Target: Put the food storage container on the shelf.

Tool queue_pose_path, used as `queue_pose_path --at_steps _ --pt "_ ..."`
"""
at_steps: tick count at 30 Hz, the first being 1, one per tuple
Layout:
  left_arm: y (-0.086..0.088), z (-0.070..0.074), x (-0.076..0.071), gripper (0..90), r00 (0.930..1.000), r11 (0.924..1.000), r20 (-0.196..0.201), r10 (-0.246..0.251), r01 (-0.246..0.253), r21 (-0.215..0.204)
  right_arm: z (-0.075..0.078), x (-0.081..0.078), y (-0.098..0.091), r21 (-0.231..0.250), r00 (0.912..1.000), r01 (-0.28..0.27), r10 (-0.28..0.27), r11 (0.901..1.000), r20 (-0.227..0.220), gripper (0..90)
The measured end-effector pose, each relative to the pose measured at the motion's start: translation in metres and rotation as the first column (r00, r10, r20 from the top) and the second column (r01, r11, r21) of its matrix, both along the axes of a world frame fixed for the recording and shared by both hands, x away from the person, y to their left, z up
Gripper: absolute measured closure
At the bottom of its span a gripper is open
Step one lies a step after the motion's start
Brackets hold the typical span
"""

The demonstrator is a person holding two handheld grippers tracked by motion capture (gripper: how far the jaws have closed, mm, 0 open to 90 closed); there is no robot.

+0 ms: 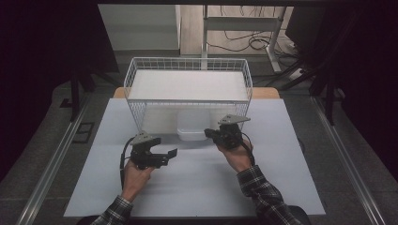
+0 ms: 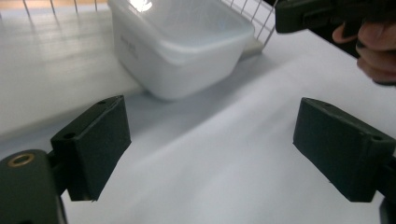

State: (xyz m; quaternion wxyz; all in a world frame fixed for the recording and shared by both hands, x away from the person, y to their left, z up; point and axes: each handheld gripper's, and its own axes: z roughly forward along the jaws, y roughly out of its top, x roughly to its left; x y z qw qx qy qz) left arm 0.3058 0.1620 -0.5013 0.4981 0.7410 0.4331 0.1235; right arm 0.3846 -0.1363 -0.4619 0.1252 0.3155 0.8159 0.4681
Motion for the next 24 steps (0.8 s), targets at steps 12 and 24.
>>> queue_pose_path --at_steps 12,24 --pt "0.003 -0.020 -0.029 4.2 0.9993 0.9940 0.034 -0.018 0.014 0.109 -0.016 -0.008 0.014 -0.048 0.9969 -0.070 0.068 0.9964 -0.039 88.5" --pt "0.014 -0.019 -0.038 4.4 0.9978 0.9962 0.061 0.025 -0.030 0.081 -0.033 0.004 0.030 -0.098 0.9977 -0.058 0.055 0.9935 -0.039 88.9"
